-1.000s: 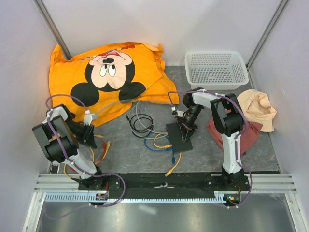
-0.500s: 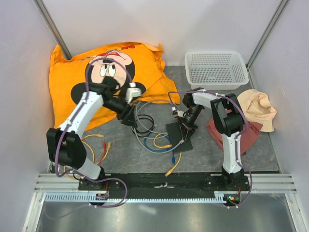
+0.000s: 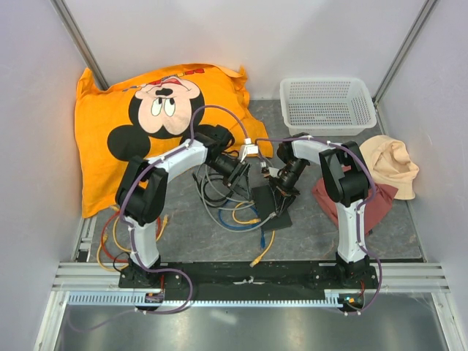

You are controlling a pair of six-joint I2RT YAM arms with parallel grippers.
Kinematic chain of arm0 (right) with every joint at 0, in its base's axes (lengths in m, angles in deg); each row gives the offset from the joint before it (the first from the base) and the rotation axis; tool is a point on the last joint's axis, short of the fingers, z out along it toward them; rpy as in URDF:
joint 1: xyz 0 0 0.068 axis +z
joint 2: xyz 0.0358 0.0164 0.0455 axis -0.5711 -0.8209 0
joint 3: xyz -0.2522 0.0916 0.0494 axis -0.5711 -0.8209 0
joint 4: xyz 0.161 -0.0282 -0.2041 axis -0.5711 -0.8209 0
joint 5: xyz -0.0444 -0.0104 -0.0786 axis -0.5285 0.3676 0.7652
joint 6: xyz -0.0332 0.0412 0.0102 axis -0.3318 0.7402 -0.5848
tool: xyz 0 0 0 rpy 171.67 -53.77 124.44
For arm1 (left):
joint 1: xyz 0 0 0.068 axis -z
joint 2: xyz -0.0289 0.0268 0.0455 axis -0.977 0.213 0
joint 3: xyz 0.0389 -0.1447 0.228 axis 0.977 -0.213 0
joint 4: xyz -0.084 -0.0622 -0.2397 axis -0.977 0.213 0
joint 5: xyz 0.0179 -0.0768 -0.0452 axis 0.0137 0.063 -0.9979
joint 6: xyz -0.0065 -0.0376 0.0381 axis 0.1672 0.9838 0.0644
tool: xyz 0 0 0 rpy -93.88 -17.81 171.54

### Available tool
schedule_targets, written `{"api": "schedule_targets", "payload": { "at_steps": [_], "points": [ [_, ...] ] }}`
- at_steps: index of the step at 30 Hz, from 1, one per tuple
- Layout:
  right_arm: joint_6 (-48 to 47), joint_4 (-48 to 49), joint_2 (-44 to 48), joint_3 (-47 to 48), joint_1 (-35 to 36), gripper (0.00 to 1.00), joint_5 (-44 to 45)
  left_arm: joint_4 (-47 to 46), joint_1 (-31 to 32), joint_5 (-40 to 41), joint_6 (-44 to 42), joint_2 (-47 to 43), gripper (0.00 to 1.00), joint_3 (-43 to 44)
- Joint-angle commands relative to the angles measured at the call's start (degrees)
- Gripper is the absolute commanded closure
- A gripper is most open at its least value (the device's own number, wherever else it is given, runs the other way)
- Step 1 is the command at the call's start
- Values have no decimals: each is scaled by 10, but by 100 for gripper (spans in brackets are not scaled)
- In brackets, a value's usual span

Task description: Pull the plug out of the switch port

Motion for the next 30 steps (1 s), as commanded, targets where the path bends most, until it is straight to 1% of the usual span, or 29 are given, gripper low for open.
{"api": "schedule_targets", "payload": {
  "at_steps": [1,3,4,5,10,16,20,22,25,30],
  "points": [
    [-18,213,-52,-25,2,100,142,-127,8,-38,86,8,45,-33],
    [-18,213,-46,-30,3,100,142,-166,11,-41,122,9,45,-66],
    [-19,213,-45,-33,3,100,142,-205,15,-41,133,11,45,-77],
    [-20,214,-44,-35,3,100,142,-227,25,-40,163,13,45,-98],
    [-20,215,-33,-48,3,100,141,-266,65,-14,178,29,46,-125],
    [-21,216,-27,-53,3,100,145,-258,69,13,165,36,48,-123],
    [-22,216,-24,-53,3,100,148,-249,68,59,162,23,48,-124],
    [-22,216,-20,-54,3,100,154,-248,66,67,161,23,49,-124],
    [-23,217,-12,-61,3,100,160,-249,65,62,165,36,50,-118],
    [-24,222,-4,-71,2,100,160,-252,69,17,172,64,53,-100]
  ]
}}
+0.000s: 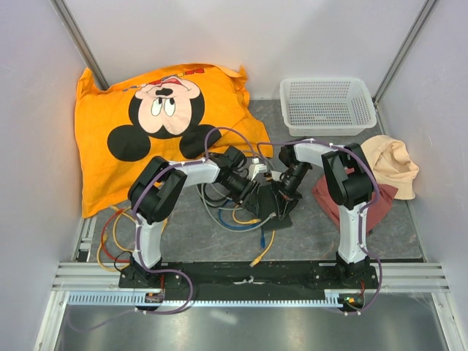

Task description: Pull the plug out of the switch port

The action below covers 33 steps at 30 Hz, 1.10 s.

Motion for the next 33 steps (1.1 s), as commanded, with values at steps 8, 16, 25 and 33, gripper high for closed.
{"api": "schedule_targets", "payload": {
  "at_steps": [8,16,25,33],
  "points": [
    [-25,200,42,-3,0,100,158,-9,4,-13,17,41,53,74],
    [-38,178,172,-88,-70,100,162,22,18,-29,37,94,52,186],
    [-27,188,164,-71,-117,100,148,45,62,-13,31,128,51,218],
    [-64,155,177,-32,-117,97,63,21,26,-3,30,41,51,144]
  ]
}}
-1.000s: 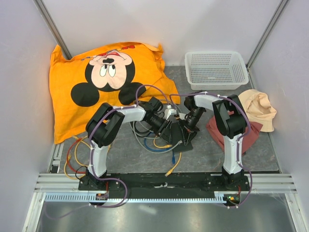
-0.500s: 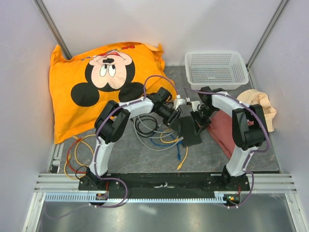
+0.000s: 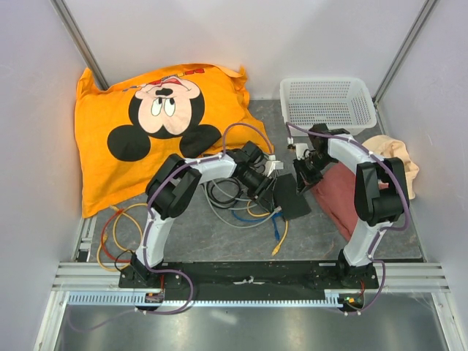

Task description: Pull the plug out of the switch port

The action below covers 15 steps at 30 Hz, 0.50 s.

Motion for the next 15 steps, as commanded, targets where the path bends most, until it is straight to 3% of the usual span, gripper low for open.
{"api": "schedule_targets", "payload": {
  "at_steps": [1,6,15],
  "points": [
    [-42,-3,15,27,0,98,-72,-23,-21,8,11,-59,50,-14],
    [-73,-11,24,1,0,100,-138,-44,-20,-39,53,-34,52,-12],
    [-47,23,-21,-39,0,100,-151,-70,-5,-75,80,-9,55,-18]
  ]
}}
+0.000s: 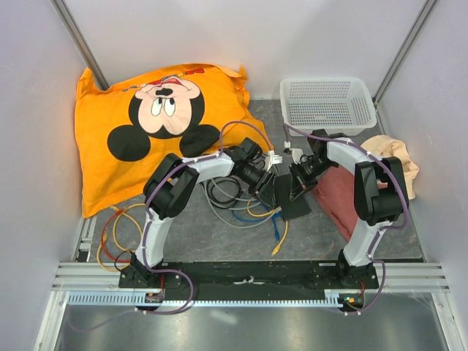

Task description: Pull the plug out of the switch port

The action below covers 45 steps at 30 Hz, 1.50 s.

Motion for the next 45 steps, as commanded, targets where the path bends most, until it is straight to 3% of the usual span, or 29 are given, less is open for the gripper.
{"api": "schedule_targets", "payload": {
  "at_steps": [1,18,24,29,34,45],
  "points": [
    [22,40,-21,-24,0,100,-13,-30,14,-30,32,11,55,-7],
    [52,64,-60,-39,1,100,20,-32,23,0,48,54,62,9],
    [52,64,-66,-42,1,100,28,-81,-12,-65,81,8,60,-22],
    [53,65,-71,-39,0,100,35,-116,-19,-111,105,21,62,-25],
    [54,64,-68,-39,1,100,41,-96,-12,-36,95,48,60,-12],
    [56,64,-78,-35,0,100,45,-82,12,-28,90,77,58,9]
  ]
}}
